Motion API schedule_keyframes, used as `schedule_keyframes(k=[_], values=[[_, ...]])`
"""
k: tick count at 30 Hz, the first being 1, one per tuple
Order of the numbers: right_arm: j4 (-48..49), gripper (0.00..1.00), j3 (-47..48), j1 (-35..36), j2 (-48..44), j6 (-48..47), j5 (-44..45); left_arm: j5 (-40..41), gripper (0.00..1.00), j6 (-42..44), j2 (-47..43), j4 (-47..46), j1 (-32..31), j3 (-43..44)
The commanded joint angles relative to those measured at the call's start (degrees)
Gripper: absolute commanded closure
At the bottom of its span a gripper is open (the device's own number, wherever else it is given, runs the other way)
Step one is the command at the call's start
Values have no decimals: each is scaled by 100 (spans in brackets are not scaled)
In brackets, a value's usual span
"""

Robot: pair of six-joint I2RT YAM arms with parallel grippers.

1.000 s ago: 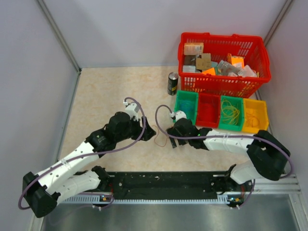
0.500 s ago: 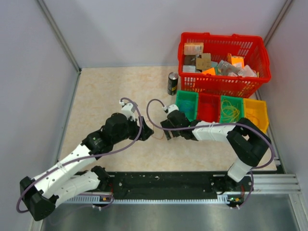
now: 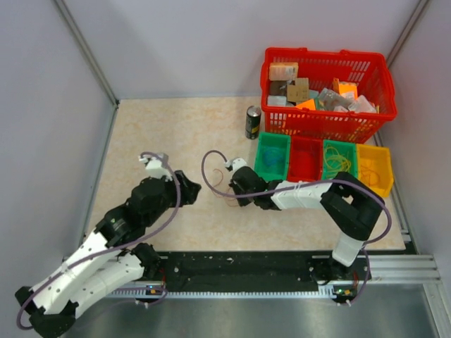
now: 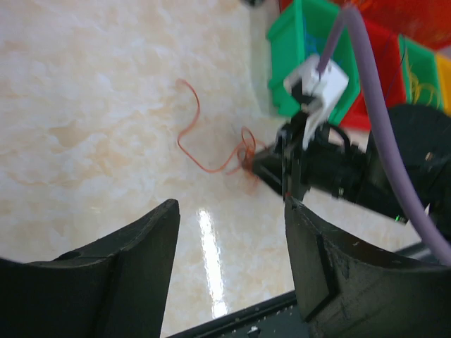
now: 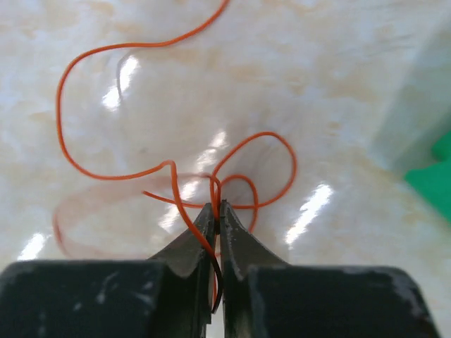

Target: Untangle the cables

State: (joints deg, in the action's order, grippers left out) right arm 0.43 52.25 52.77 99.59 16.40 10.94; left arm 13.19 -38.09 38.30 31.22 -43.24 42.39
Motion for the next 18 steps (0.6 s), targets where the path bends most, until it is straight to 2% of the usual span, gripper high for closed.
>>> schedule_keyframes(k=[1,5,9,13,15,18], values=[[274,100,-320,269,-614,600,-136,1545,35,-419,-1086,245,18,-64],[221,100,-715,155,-1817,662,14,1774,37,-498,-1676,104,18,-319],[107,100,-1181,-441,-3329,829,-161,1661,37,-489,-1485,33,9,-337],[-217,100,-1594,-1592,-4744,1206,-504,1459,37,-516,-1124,42,18,-275],[-507,100,-1613,-2470,-5421,1409,-584,1371,37,-507,-1036,16,18,-284],[-1288,100,-1341,-3507,-6064,1751,19,1318,37,-463,-1018,-55,18,-310]])
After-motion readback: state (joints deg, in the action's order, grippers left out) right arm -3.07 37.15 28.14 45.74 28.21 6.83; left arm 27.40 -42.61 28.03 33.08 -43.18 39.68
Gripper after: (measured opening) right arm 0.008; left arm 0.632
